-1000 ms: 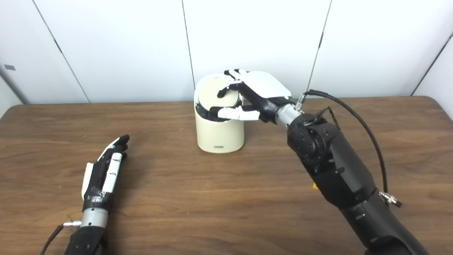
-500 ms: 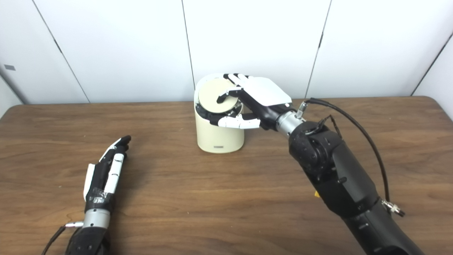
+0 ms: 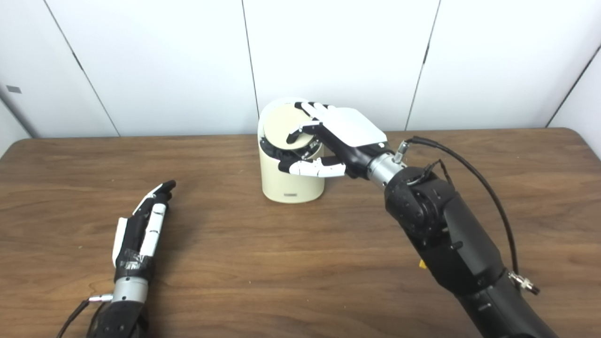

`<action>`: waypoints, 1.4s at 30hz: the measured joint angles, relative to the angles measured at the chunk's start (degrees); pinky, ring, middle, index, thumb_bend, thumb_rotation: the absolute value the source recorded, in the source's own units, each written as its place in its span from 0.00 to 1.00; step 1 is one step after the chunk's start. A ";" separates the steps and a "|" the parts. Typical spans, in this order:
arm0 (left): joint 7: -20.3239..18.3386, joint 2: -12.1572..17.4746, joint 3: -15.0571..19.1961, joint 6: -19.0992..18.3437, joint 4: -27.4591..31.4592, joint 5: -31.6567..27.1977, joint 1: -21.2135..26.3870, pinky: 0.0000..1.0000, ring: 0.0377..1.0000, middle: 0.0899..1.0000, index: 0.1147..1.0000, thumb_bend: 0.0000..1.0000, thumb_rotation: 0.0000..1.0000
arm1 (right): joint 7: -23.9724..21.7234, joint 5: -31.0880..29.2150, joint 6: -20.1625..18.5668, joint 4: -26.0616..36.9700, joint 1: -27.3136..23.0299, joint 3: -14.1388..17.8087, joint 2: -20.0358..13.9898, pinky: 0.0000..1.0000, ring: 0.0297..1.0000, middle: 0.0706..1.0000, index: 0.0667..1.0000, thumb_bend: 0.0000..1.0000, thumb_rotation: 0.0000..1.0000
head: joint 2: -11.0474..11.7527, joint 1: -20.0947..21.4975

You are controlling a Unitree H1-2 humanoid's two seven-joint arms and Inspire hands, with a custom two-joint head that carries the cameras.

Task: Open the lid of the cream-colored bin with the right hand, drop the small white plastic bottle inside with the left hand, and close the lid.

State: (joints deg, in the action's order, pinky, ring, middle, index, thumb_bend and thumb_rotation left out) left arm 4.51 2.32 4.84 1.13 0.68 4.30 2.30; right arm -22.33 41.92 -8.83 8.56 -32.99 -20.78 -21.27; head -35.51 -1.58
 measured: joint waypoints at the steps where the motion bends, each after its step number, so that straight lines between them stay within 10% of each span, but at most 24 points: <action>1: 0.00 0.00 -0.02 -0.01 0.01 0.04 0.00 0.93 0.92 0.90 0.82 0.48 0.84 | 0.00 0.09 0.03 -0.03 0.00 -0.05 0.00 1.00 1.00 1.00 0.68 0.51 0.95 | 0.00 0.09; 23: 0.03 -0.19 -0.36 -0.56 1.20 0.35 -0.83 0.96 0.92 0.90 0.82 0.45 0.80 | -0.49 2.37 -0.36 1.16 1.26 0.21 0.95 1.00 1.00 1.00 0.84 0.53 0.98 | -0.26 0.09; 35: -0.12 -0.11 -0.73 -0.82 1.42 1.34 -0.89 0.97 0.92 0.90 0.83 0.40 0.79 | -0.57 0.99 -3.01 9.35 4.74 7.31 1.78 1.00 1.00 1.00 0.90 0.54 1.00 | 0.18 0.44; 42: -0.40 -0.06 -0.31 -1.82 2.20 1.07 -1.10 0.95 0.91 0.89 0.83 0.41 0.75 | 1.89 -4.34 -3.40 13.15 14.78 13.78 2.24 0.96 1.00 1.00 0.92 0.50 0.95 | -0.26 1.05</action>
State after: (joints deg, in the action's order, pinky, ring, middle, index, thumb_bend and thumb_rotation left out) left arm 4.12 2.26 4.53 -0.69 2.87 5.38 1.19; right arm -20.44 37.58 -12.24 21.70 -18.21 -7.00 -19.02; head -35.77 -0.53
